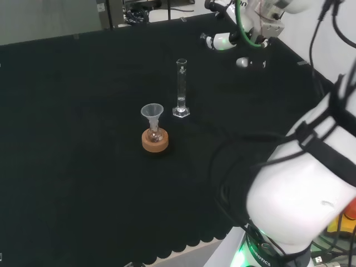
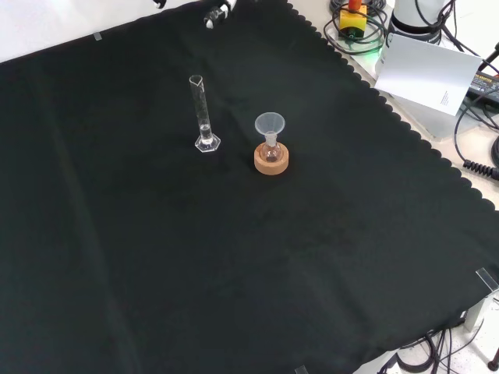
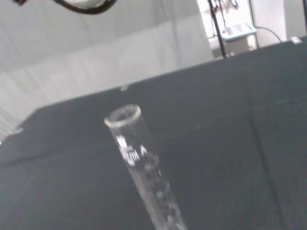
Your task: Pick up the graduated cylinder.
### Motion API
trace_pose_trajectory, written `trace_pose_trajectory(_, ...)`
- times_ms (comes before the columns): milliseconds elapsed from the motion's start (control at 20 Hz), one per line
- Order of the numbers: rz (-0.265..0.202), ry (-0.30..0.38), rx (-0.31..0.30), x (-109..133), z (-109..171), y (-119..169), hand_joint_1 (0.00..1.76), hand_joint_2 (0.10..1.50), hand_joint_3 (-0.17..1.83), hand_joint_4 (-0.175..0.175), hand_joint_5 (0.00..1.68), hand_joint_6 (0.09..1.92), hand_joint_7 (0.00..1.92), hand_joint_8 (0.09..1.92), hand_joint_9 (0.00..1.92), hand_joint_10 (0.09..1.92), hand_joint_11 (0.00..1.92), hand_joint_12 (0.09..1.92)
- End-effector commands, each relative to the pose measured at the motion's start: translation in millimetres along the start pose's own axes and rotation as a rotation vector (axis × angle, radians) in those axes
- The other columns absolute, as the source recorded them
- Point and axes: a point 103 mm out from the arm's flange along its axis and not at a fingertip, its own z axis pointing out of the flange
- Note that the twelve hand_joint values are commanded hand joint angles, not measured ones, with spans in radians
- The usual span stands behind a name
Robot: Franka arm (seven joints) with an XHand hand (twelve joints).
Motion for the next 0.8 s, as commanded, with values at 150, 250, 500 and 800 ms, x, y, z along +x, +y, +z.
trace_pose_trajectory(150, -0.018, 0.243, 0.156, -20, 145, -25, 0.81, 0.74, 0.46, -0.045, 0.43, 0.09, 0.25, 0.63, 0.46, 0.62, 0.21, 1.35)
trace_pose_trajectory(250, -0.021, 0.248, 0.158, -22, 147, -26, 0.82, 0.73, 0.48, -0.046, 0.43, 0.09, 0.27, 0.64, 0.49, 0.62, 0.22, 1.35)
trace_pose_trajectory(500, -0.031, 0.278, 0.143, -22, 153, -26, 0.86, 0.71, 0.51, -0.05, 0.47, 0.09, 0.34, 0.64, 0.56, 0.6, 0.25, 1.34)
trace_pose_trajectory(800, -0.05, 0.348, 0.127, -23, 166, -24, 0.93, 0.69, 0.53, -0.051, 0.52, 0.09, 0.38, 0.64, 0.59, 0.58, 0.28, 1.34)
